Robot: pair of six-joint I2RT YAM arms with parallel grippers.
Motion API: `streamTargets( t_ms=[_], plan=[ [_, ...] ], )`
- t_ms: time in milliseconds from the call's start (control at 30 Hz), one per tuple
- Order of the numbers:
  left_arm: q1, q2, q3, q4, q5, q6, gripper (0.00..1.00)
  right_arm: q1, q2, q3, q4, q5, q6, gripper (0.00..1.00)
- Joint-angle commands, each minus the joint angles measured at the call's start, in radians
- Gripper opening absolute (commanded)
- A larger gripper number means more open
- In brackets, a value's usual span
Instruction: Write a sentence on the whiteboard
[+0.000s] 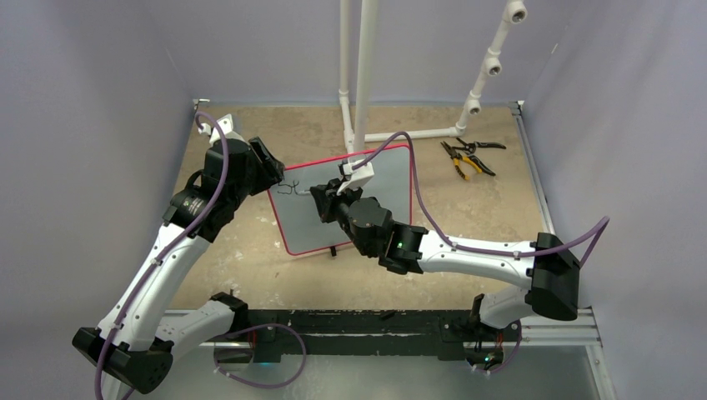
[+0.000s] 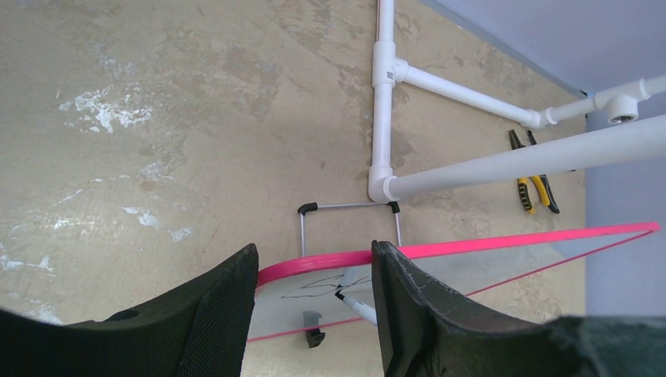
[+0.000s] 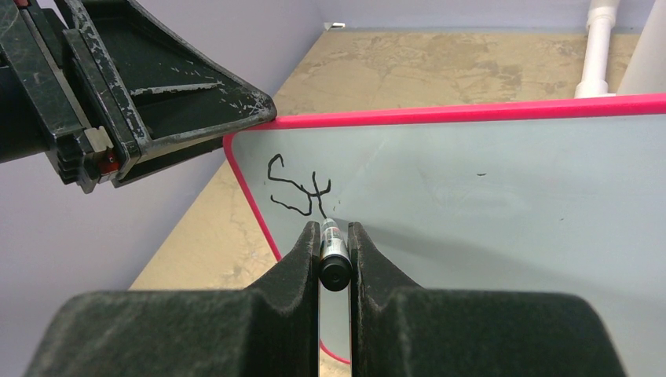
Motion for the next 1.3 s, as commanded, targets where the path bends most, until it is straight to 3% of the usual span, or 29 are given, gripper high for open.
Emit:
streamTargets(
  t_ms=[0,467,1267],
  plan=[
    [-0.001,-0.009,-0.003,-0.007,0.037,0.003,0.52,-0.006,-0.001,0.013,-0.008,0.071,-0.003,0.00],
    [-0.001,-0.012,-0.013,-0.010,0.031,-0.003,0.52,-0.005,-0.113,-0.076,0.134,0.017,-0.054,0.00],
    [-0.001,-0.007,-0.014,-0.007,0.026,0.000,0.52,-0.006,-0.041,-0.014,0.153,0.023,-0.101,0.00]
  ],
)
